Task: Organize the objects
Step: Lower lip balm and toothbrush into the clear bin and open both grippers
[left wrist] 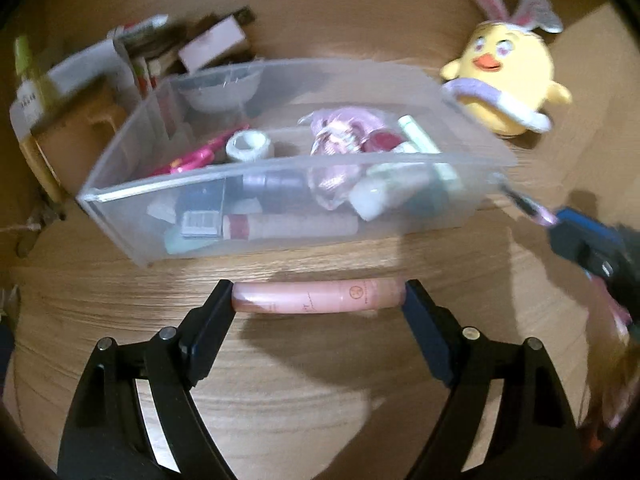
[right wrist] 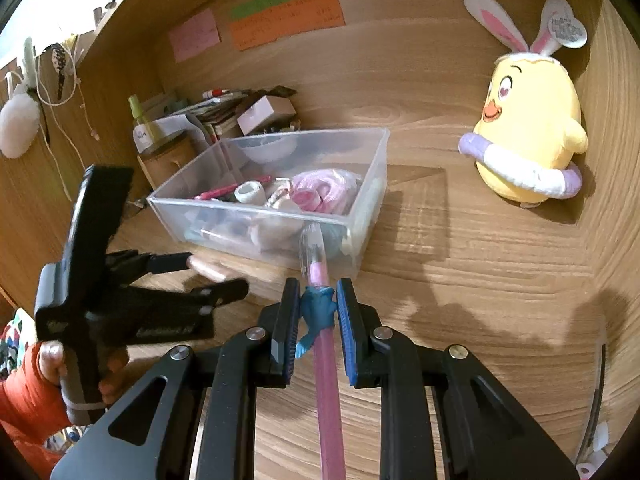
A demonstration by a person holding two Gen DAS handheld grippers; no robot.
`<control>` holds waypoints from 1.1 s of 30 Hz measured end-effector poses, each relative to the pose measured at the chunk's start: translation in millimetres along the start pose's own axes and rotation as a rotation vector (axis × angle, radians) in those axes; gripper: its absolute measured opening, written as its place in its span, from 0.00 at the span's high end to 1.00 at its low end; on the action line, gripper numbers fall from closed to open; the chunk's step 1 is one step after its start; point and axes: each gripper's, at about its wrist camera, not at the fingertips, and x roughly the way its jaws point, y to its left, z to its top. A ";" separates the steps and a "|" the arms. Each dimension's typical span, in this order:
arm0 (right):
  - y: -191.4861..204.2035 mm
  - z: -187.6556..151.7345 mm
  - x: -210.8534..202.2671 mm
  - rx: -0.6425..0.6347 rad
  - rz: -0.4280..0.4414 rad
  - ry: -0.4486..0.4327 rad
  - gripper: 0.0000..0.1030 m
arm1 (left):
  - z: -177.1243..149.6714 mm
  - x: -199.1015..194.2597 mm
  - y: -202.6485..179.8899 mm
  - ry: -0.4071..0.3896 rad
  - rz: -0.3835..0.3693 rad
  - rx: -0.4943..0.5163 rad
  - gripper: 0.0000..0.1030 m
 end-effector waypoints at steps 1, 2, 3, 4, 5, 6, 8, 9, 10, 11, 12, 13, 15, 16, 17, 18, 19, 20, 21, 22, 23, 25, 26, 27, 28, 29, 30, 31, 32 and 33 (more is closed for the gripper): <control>2.2 2.1 -1.7 0.002 0.003 -0.006 0.84 | 0.8 -4.1 1.4 -0.012 -0.009 0.010 0.19; 3.8 3.6 -3.1 0.002 0.003 -0.011 0.84 | 1.0 -11.2 2.1 -0.027 -0.020 0.020 0.19; 5.9 5.6 -4.6 0.001 0.002 -0.017 0.84 | 1.9 -17.4 3.4 -0.042 -0.030 0.029 0.19; 8.6 7.8 -6.8 0.001 0.004 -0.025 0.84 | 2.5 -23.5 4.2 -0.056 -0.038 0.036 0.19; 10.4 9.6 -8.4 0.000 0.007 -0.031 0.84 | 5.2 -29.9 5.8 -0.073 -0.049 0.044 0.19; 12.6 11.7 -10.2 -0.002 0.009 -0.036 0.84 | 5.3 -37.0 5.6 -0.087 -0.054 0.050 0.19; 17.8 15.8 -15.2 -0.009 0.012 -0.051 0.84 | 12.5 -45.3 7.7 -0.123 -0.062 0.063 0.19; 20.0 17.8 -17.6 -0.014 0.013 -0.057 0.84 | 15.2 -50.4 9.1 -0.139 -0.066 0.066 0.19; 22.5 20.3 -20.2 -0.019 0.011 -0.066 0.84 | 19.5 -53.0 10.9 -0.153 -0.072 0.068 0.19; 25.3 23.1 -22.3 -0.027 0.005 -0.075 0.84 | 23.2 -58.3 13.7 -0.170 -0.080 0.069 0.19; 27.1 25.7 -23.2 -0.033 0.001 -0.080 0.84 | 26.0 -61.7 15.9 -0.182 -0.083 0.066 0.19; 30.2 28.8 -23.9 -0.041 -0.005 -0.086 0.84 | 29.0 -65.1 18.4 -0.193 -0.085 0.063 0.19; 35.0 36.5 -22.8 -0.052 -0.016 -0.096 0.84 | 35.6 -70.3 25.4 -0.211 -0.090 0.062 0.19; 36.5 39.4 -21.3 -0.056 -0.020 -0.099 0.84 | 40.5 -71.1 29.1 -0.221 -0.088 0.063 0.19; 38.7 43.3 -19.0 -0.063 -0.028 -0.104 0.84 | 42.5 -71.8 30.2 -0.226 -0.087 0.067 0.19; 40.4 47.1 -16.2 -0.071 -0.038 -0.108 0.84 | 45.9 -71.1 33.0 -0.230 -0.080 0.070 0.19; 42.0 52.0 -12.0 -0.079 -0.050 -0.108 0.84 | 49.1 -69.8 35.4 -0.232 -0.074 0.069 0.19; 43.2 55.4 -7.7 -0.082 -0.056 -0.106 0.84 | 52.9 -66.8 38.6 -0.230 -0.076 0.072 0.19; 44.4 59.4 -2.2 -0.086 -0.058 -0.103 0.84 | 55.9 -63.7 41.4 -0.226 -0.078 0.072 0.19; 45.7 63.8 5.2 -0.089 -0.063 -0.097 0.84 | 60.4 -58.4 44.3 -0.219 -0.078 0.072 0.19; 46.6 67.0 11.3 -0.092 -0.069 -0.091 0.84 | 62.4 -54.4 46.8 -0.213 -0.078 0.075 0.19; 47.4 73.9 26.5 -0.092 -0.073 -0.073 0.84 | 68.3 -42.6 50.5 -0.194 -0.075 0.088 0.19; 47.5 76.7 34.0 -0.092 -0.069 -0.062 0.84 | 69.8 -36.6 51.6 -0.183 -0.076 0.095 0.19; 47.9 79.4 42.9 -0.095 -0.068 -0.050 0.84 | 71.4 -31.1 52.7 -0.172 -0.074 0.099 0.19; 48.2 80.9 49.0 -0.097 -0.069 -0.040 0.84 | 72.7 -25.2 53.8 -0.160 -0.075 0.101 0.19; 48.3 83.1 58.7 -0.099 -0.070 -0.023 0.84 | 73.7 -19.1 55.0 -0.145 -0.082 0.102 0.19; 48.4 84.1 65.7 -0.102 -0.072 -0.010 0.84 | 74.5 -13.6 56.3 -0.131 -0.095 0.100 0.19; 48.1 85.3 73.5 -0.105 -0.075 0.004 0.84 | 75.1 -9.1 57.4 -0.120 -0.105 0.097 0.19; 47.4 86.1 80.9 -0.107 -0.076 0.017 0.84 | 75.6 -4.4 58.6 -0.109 -0.113 0.093 0.19; 46.5 86.9 88.6 -0.108 -0.077 0.032 0.84 | 76.1 -0.1 59.7 -0.099 -0.115 0.087 0.19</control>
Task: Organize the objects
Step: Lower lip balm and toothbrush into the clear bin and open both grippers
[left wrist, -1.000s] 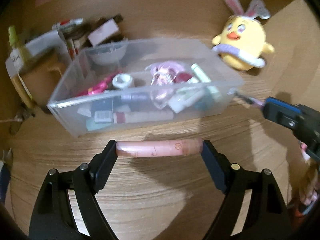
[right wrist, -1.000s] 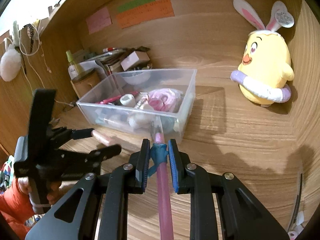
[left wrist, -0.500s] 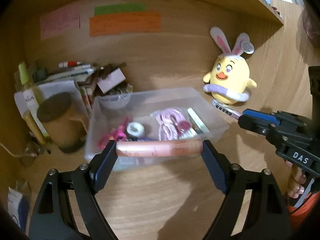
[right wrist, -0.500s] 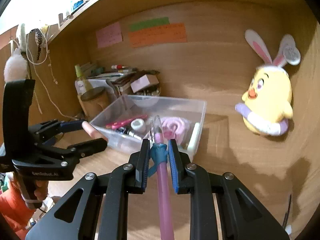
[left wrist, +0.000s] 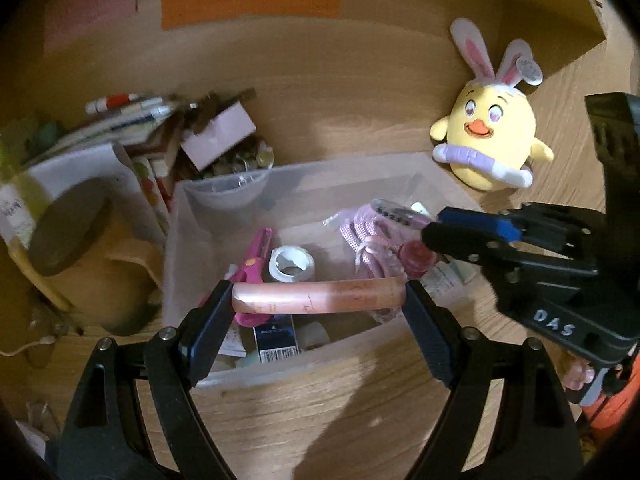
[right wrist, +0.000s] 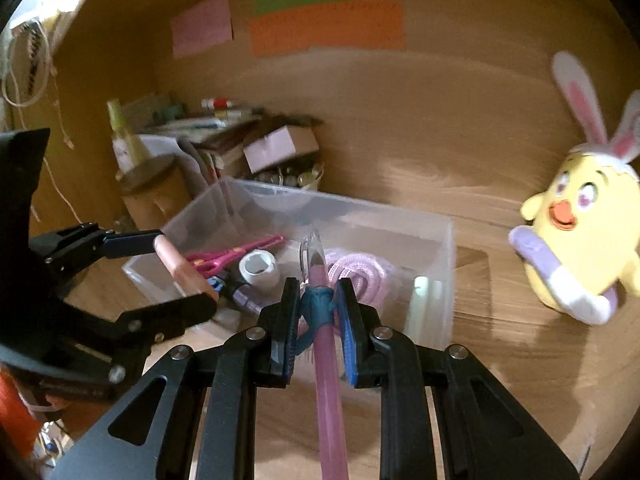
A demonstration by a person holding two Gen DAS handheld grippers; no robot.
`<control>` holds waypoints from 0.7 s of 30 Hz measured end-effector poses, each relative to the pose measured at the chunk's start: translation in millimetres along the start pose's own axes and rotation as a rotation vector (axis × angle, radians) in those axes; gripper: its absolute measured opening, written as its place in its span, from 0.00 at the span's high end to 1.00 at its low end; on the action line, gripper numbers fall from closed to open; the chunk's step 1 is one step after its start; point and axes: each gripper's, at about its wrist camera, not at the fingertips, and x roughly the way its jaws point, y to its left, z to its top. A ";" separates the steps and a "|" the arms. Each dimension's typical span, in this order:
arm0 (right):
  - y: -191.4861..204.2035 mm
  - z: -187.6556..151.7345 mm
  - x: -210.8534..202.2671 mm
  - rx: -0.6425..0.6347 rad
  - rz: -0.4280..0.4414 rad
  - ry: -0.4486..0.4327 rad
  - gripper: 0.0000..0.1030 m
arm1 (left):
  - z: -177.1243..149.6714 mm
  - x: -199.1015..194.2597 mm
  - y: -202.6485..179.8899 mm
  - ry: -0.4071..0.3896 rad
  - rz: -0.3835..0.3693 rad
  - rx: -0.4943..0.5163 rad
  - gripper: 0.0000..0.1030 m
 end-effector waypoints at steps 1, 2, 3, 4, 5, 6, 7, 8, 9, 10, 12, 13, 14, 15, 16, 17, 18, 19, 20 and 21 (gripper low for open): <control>-0.9 0.6 7.7 0.003 0.004 0.017 0.84 | 0.1 3.7 1.7 0.008 -0.003 -0.007 0.19; -1.3 0.7 12.2 0.004 0.004 0.026 0.84 | 0.2 6.1 2.9 0.012 -0.006 -0.013 0.19; -1.6 0.7 16.4 0.003 0.000 0.035 0.84 | 0.4 7.8 3.9 0.015 -0.005 -0.018 0.19; -1.5 0.5 20.3 -0.001 -0.008 0.042 0.83 | 0.5 9.2 4.9 0.017 -0.003 -0.023 0.19; -1.7 0.3 22.3 0.001 -0.013 0.047 0.83 | 0.6 10.3 6.4 0.019 -0.001 -0.030 0.18; -2.3 0.0 23.6 0.004 -0.013 0.053 0.83 | 0.5 10.9 7.8 0.021 -0.003 -0.035 0.18; -3.0 -0.5 24.2 0.007 0.001 0.063 0.82 | 0.3 10.1 8.8 0.020 -0.009 -0.039 0.18; -3.3 0.1 24.3 0.010 0.006 0.065 0.80 | 0.6 9.1 9.7 0.018 -0.012 -0.041 0.17; -3.4 0.1 22.8 0.011 0.009 0.063 0.78 | 0.1 6.1 10.4 0.011 -0.015 -0.044 0.17; -3.3 0.1 19.8 0.010 0.006 0.058 0.77 | 0.5 4.2 10.9 0.006 -0.018 -0.045 0.17; -3.4 0.3 11.4 0.007 0.000 0.043 0.73 | 0.2 -4.5 11.2 -0.016 -0.024 -0.042 0.16; -3.4 0.2 6.7 0.008 0.002 0.035 0.72 | 0.2 -8.6 11.0 -0.027 -0.024 -0.041 0.16; -3.3 0.1 2.5 0.007 0.009 0.035 0.70 | -0.4 -14.1 10.8 -0.041 -0.025 -0.039 0.15; -3.2 -0.5 -3.3 0.007 0.013 0.028 0.67 | -1.2 -18.8 10.7 -0.053 -0.027 -0.038 0.14; -2.8 -1.4 -10.2 0.008 0.016 0.018 0.65 | -2.2 -24.1 10.8 -0.067 -0.029 -0.037 0.12; -2.3 -2.0 -14.8 0.007 0.016 0.011 0.63 | -4.3 -31.0 10.8 -0.085 -0.031 -0.037 0.12; -1.7 -3.1 -20.8 0.006 0.014 0.000 0.59 | -5.9 -35.8 10.5 -0.097 -0.030 -0.035 0.11; -0.7 -4.7 -27.7 0.004 0.009 -0.014 0.57 | -8.2 -41.3 10.2 -0.110 -0.028 -0.034 0.10; 0.0 -6.0 -32.4 0.003 0.006 -0.024 0.54 | -10.8 -47.1 9.6 -0.123 -0.026 -0.034 0.10; 1.1 -7.6 -37.8 0.002 0.007 -0.034 0.47 | -12.6 -50.8 9.5 -0.130 -0.028 -0.034 0.09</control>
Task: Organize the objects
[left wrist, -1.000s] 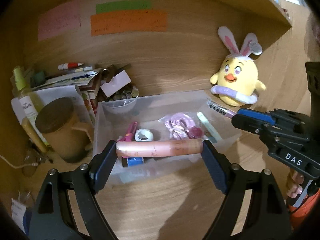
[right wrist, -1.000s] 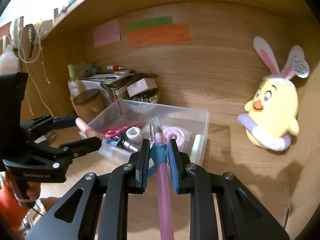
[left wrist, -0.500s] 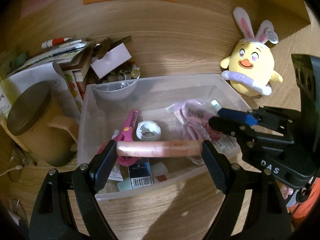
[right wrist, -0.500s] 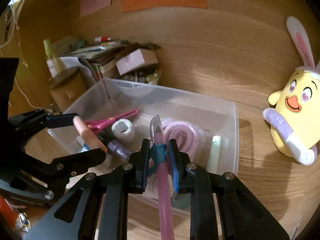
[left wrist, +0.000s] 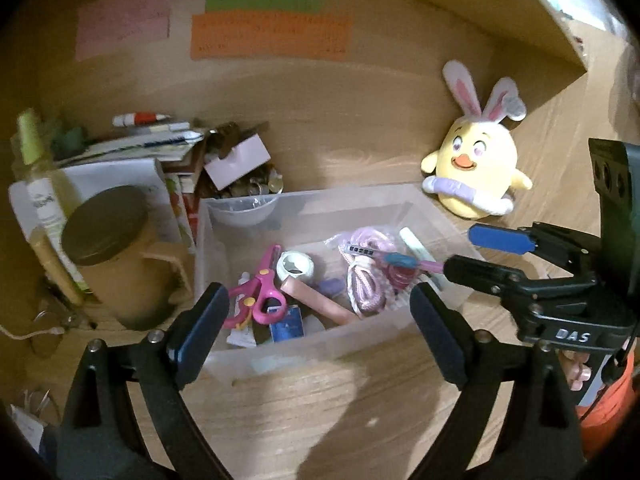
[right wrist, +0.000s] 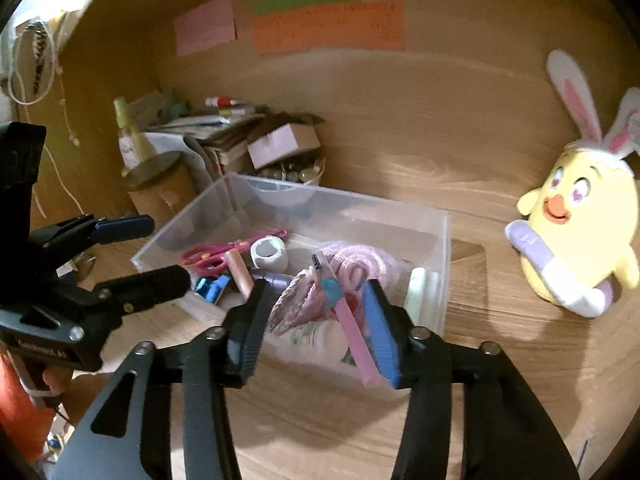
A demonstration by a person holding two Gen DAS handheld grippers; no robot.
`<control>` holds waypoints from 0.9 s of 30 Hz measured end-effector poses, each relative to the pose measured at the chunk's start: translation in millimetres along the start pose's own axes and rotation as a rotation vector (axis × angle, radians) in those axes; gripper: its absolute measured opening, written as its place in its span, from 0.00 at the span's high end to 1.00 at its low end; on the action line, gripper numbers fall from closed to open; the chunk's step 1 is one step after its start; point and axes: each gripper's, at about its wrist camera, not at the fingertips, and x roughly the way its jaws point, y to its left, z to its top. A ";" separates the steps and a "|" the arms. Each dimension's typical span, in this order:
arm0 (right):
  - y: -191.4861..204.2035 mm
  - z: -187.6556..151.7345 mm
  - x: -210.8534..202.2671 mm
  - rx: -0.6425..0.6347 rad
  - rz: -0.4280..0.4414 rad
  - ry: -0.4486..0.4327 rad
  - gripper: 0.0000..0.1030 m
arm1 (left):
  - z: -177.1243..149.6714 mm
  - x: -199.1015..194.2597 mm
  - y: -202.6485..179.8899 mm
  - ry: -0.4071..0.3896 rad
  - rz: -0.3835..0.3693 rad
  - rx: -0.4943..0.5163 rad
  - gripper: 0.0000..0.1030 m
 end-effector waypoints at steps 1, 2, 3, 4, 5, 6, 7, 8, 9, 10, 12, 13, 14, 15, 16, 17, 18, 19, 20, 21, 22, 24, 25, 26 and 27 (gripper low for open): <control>1.2 -2.4 -6.4 0.001 0.006 -0.011 0.43 | -2.7 -5.1 -0.1 -0.008 -0.004 -0.003 0.08; 2.1 -5.0 -11.7 0.001 0.011 -0.023 0.34 | -4.9 -8.6 -0.1 -0.014 -0.009 -0.006 0.06; 3.1 -7.4 -16.4 0.002 0.011 -0.035 0.29 | -7.2 -11.4 -0.1 -0.021 -0.011 -0.010 0.06; 4.8 -11.0 -22.0 -0.001 0.001 -0.048 0.27 | -9.9 -14.4 0.2 -0.028 -0.013 -0.013 0.05; 6.3 -13.4 -25.1 -0.004 -0.007 -0.054 0.26 | -13.4 -17.3 -0.1 -0.035 -0.013 -0.017 0.05; 7.6 -16.0 -28.3 -0.005 -0.013 -0.061 0.23 | -16.3 -19.1 0.2 -0.038 -0.013 -0.022 0.05; 8.4 -18.9 -31.0 -0.001 -0.015 -0.068 0.22 | -19.1 -20.3 0.0 -0.037 -0.012 -0.027 0.04; 8.6 -21.4 -32.8 0.005 -0.014 -0.073 0.20 | -23.0 -21.2 0.0 -0.035 -0.013 -0.033 0.04; 8.4 -24.3 -34.3 0.014 -0.012 -0.075 0.19 | -25.7 -22.1 -0.5 -0.034 -0.012 -0.034 0.04; 8.2 -27.9 -35.2 0.025 -0.007 -0.074 0.19 | -29.1 -23.2 -1.6 -0.035 -0.007 -0.033 0.04; 7.8 -33.9 -36.1 0.039 -0.009 -0.072 0.19 | -35.3 -24.5 -2.9 -0.034 0.011 -0.032 0.04; 8.2 -37.2 -36.5 0.043 -0.017 -0.071 0.19 | -37.7 -24.7 -3.6 -0.032 0.014 -0.032 0.04; 8.5 -40.0 -36.2 0.044 -0.023 -0.069 0.19 | -40.7 -25.1 -4.7 -0.029 0.018 -0.032 0.04; 8.8 -42.6 -36.2 0.045 -0.026 -0.068 0.19 | -42.9 -25.5 -6.0 -0.028 0.023 -0.032 0.04; 9.6 -45.8 -36.1 0.045 -0.030 -0.066 0.19 | -44.7 -26.1 -7.2 -0.028 0.026 -0.032 0.04; 10.3 -47.7 -36.1 0.046 -0.030 -0.065 0.19 | -46.7 -27.0 -8.4 -0.029 0.029 -0.032 0.04; 10.8 -49.6 -36.3 0.046 -0.030 -0.064 0.19 | -48.6 -27.8 -9.3 -0.030 0.032 -0.033 0.04; 11.3 -51.5 -36.5 0.049 -0.029 -0.063 0.19 | -50.2 -28.5 -10.3 -0.032 0.033 -0.034 0.04; 11.5 -52.6 -36.6 0.052 -0.028 -0.062 0.19 | -51.1 -28.8 -10.9 -0.032 0.033 -0.035 0.04; 11.7 -53.7 -37.0 0.054 -0.027 -0.063 0.19 | -51.9 -29.0 -11.5 -0.031 0.033 -0.034 0.04; 11.7 -54.5 -37.6 0.056 -0.024 -0.064 0.19 | -52.9 -29.3 -12.7 -0.032 0.036 -0.032 0.04; 11.7 -55.3 -38.7 0.059 -0.022 -0.066 0.19 | -53.7 -29.6 -13.9 -0.034 0.039 -0.028 0.04; 11.8 -55.3 -39.3 0.060 -0.021 -0.067 0.19 | -54.1 -29.5 -14.5 -0.034 0.039 -0.027 0.04; 11.9 -55.3 -40.0 0.059 -0.020 -0.069 0.19 | -54.4 -29.6 -15.1 -0.034 0.037 -0.027 0.04; 12.0 -55.3 -40.5 0.058 -0.019 -0.070 0.19 | -54.5 -29.7 -15.4 -0.034 0.035 -0.027 0.04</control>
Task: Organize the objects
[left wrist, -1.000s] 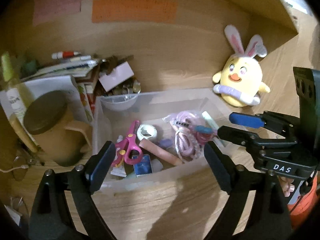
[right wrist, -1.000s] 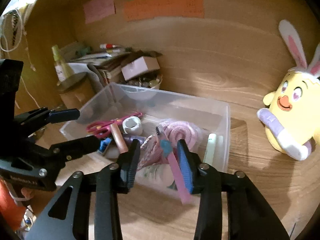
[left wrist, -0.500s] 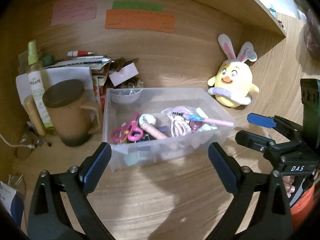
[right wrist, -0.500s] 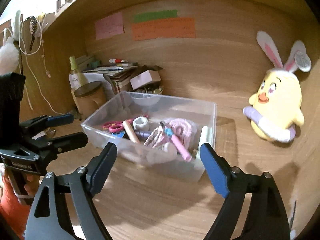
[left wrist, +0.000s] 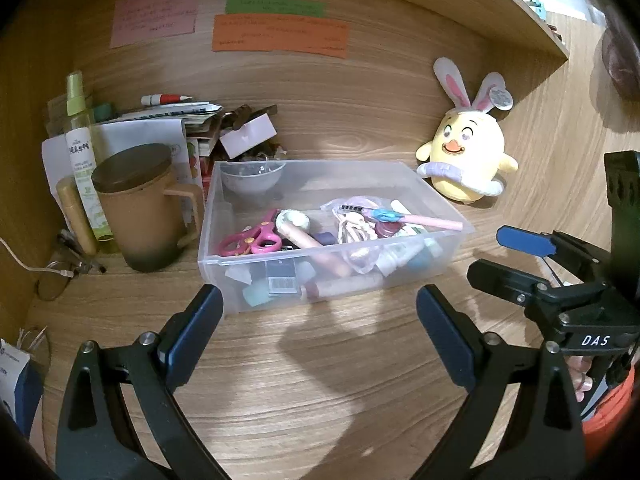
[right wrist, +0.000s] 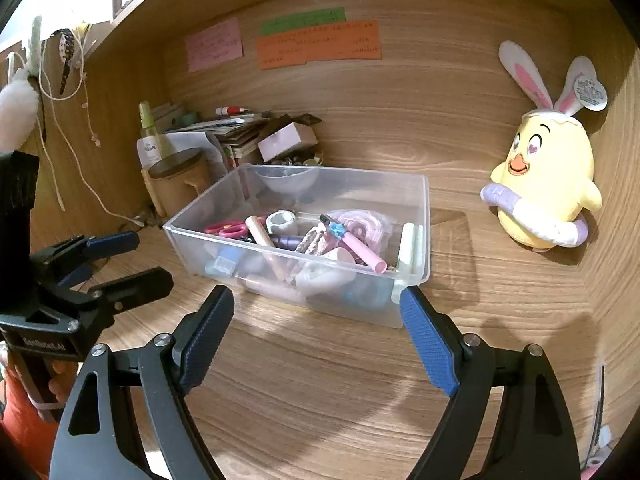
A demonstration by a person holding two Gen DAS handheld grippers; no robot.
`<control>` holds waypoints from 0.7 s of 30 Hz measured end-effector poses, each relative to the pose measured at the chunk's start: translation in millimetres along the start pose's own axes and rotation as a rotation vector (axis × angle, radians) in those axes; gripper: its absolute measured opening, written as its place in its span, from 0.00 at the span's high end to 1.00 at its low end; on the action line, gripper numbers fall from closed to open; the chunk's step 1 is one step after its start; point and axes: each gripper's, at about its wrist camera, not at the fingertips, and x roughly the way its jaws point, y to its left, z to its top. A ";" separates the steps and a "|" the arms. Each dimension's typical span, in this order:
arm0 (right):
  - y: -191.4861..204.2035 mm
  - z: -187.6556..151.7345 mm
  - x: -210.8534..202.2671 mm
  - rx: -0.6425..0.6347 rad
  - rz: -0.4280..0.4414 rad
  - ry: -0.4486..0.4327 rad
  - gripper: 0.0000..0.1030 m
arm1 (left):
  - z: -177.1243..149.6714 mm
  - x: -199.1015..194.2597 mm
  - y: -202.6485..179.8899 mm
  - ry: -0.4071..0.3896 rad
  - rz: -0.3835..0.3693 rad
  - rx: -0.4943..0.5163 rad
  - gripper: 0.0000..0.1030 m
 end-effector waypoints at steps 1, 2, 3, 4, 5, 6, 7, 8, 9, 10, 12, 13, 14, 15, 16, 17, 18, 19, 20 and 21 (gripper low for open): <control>0.4 0.0 -0.9 -0.002 0.000 -0.002 0.19 | 0.0 0.0 0.0 0.000 -0.001 0.000 0.04; 0.6 0.2 -1.4 -0.003 0.000 -0.004 0.19 | 0.2 -0.2 -0.1 -0.002 -0.001 0.000 0.04; 1.0 0.4 -2.2 -0.005 0.001 -0.006 0.19 | 0.4 -0.3 -0.2 -0.003 0.000 0.001 0.04; 1.7 1.2 -2.7 -0.007 0.002 -0.008 0.19 | 0.8 -0.2 -0.2 -0.004 0.000 0.001 0.04; 2.0 1.4 -3.4 -0.008 0.003 -0.010 0.19 | 1.3 -0.3 0.0 -0.005 -0.002 0.000 0.04; 2.0 1.9 -3.8 -0.009 0.004 -0.011 0.19 | 1.4 -0.5 -0.1 -0.006 -0.001 0.000 0.04; 2.1 2.2 -4.2 -0.009 0.004 -0.012 0.19 | 1.3 -0.8 -0.2 -0.007 0.000 0.000 0.04; 2.1 2.3 -4.5 -0.007 0.004 -0.013 0.19 | 1.4 -1.1 -0.2 -0.009 -0.001 0.000 0.04; 2.1 2.3 -4.7 -0.006 0.005 -0.013 0.19 | 1.4 -1.4 0.0 -0.009 -0.001 -0.001 0.04; 2.2 2.4 -5.0 -0.004 0.006 -0.013 0.19 | 1.4 -1.6 0.1 -0.010 -0.002 -0.001 0.04; 2.0 2.2 -5.2 -0.004 0.006 -0.013 0.19 | 1.7 -2.0 0.3 -0.012 -0.003 -0.002 0.04; 1.9 2.2 -5.3 -0.004 0.007 -0.013 0.19 | 1.7 -2.0 0.4 -0.012 -0.003 -0.002 0.04; 1.8 2.3 -5.3 -0.004 0.008 -0.012 0.19 | 1.7 -2.0 0.5 -0.011 -0.004 -0.002 0.04; 1.7 2.2 -5.6 -0.004 0.008 -0.013 0.19 | 1.7 -2.1 0.2 -0.011 -0.004 -0.002 0.04; 1.8 2.2 -5.6 -0.003 0.007 -0.013 0.19 | 1.7 -2.2 0.2 -0.012 -0.002 -0.001 0.04; 1.8 2.2 -5.5 -0.003 0.007 -0.013 0.19 | 1.6 -2.4 -0.1 -0.012 -0.001 -0.002 0.04; 1.6 2.3 -5.5 -0.003 0.008 -0.013 0.19 | 1.6 -2.5 0.2 -0.013 -0.002 -0.003 0.04; 1.6 2.3 -5.9 -0.002 0.008 -0.014 0.19 | 1.8 -2.2 0.3 -0.012 -0.004 -0.003 0.04; 1.4 2.2 -6.5 -0.002 0.009 -0.015 0.19 | 1.9 -2.0 0.9 -0.012 -0.005 -0.005 0.04; 1.3 2.3 -6.8 -0.002 0.008 -0.016 0.19 | 1.8 -2.0 1.0 -0.013 -0.005 -0.006 0.04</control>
